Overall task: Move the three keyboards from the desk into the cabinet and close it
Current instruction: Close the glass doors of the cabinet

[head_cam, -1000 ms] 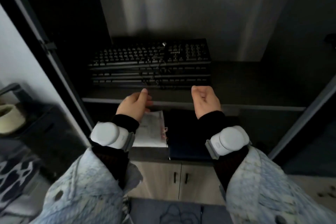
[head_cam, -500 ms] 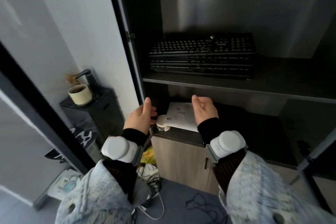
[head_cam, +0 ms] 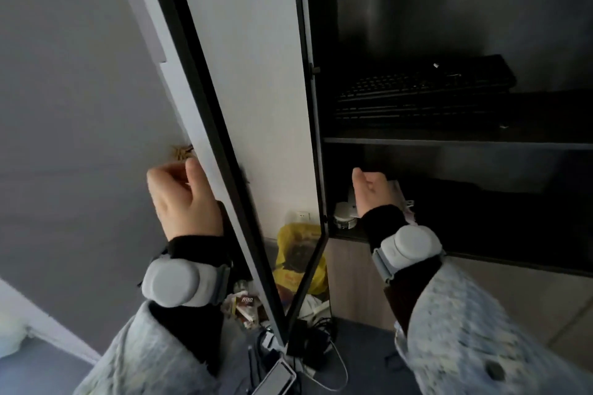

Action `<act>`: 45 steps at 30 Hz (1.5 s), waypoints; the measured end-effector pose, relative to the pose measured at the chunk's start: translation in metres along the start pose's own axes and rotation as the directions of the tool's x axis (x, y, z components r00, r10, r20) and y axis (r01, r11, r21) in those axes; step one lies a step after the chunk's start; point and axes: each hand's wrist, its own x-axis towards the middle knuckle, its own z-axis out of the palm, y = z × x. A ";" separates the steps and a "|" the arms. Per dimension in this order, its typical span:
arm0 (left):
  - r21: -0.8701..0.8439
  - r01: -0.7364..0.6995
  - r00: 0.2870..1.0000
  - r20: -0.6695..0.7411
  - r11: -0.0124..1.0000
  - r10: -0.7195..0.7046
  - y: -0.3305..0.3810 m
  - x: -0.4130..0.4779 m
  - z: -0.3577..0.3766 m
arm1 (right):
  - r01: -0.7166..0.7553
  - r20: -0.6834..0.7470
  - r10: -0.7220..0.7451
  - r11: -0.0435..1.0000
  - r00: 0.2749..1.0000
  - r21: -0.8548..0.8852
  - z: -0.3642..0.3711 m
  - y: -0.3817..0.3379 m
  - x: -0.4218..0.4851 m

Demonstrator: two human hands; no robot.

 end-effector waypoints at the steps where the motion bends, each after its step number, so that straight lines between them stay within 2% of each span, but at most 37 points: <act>1: 0.026 0.030 1.000 0.006 0.999 -0.030 -0.003 0.004 0.001 | -0.004 -0.002 0.004 1.000 1.000 -0.009 0.001 -0.001 -0.002; 4: 0.083 0.171 0.961 0.204 0.982 -0.184 -0.014 0.013 0.009 | -0.011 -0.051 0.010 1.000 0.999 -0.023 -0.001 0.000 -0.011; 6: 0.058 0.164 0.928 0.330 0.985 -0.174 -0.021 0.010 0.017 | -0.021 -0.087 0.021 1.000 0.996 0.004 -0.007 0.001 -0.020; 7: 0.043 0.154 0.925 0.346 0.987 -0.159 -0.022 0.007 0.019 | -0.025 -0.099 0.026 1.000 0.995 0.018 -0.010 0.000 -0.023; 11: 0.020 0.179 0.944 0.277 0.984 -0.177 -0.019 -0.002 0.025 | 0.032 -0.169 -0.033 0.999 0.985 -0.010 -0.024 0.002 -0.032; 15: 0.096 0.108 0.939 0.317 0.990 -0.133 -0.015 -0.013 0.030 | 0.008 -0.173 -0.018 0.998 0.985 -0.063 -0.043 0.014 -0.026; 20: 0.170 0.012 0.920 0.384 0.985 -0.077 0.013 -0.048 0.045 | -0.061 -0.201 0.068 0.997 0.977 0.037 -0.082 0.027 -0.022; 23: 0.159 -0.060 0.901 0.433 0.986 -0.015 0.035 -0.078 0.064 | -0.094 -0.223 0.115 0.990 0.968 0.105 -0.116 0.042 -0.023; 26: 0.139 -0.103 0.872 0.489 0.985 0.022 0.054 -0.098 0.081 | -0.113 -0.186 0.137 0.984 0.973 0.138 -0.144 0.057 -0.024; 32: 0.153 -0.080 0.784 0.620 0.985 -0.033 0.107 -0.154 0.146 | -0.150 -0.222 0.189 0.972 0.957 0.181 -0.226 0.087 -0.024; 37: 0.208 -0.141 0.690 0.721 0.968 -0.055 0.151 -0.189 0.207 | -0.155 -0.275 0.189 0.978 0.943 0.141 -0.282 0.105 -0.027; 45: 0.354 -0.139 0.734 0.664 0.925 -0.144 0.186 -0.222 0.278 | -0.187 -0.331 0.222 0.973 0.917 0.136 -0.333 0.132 -0.022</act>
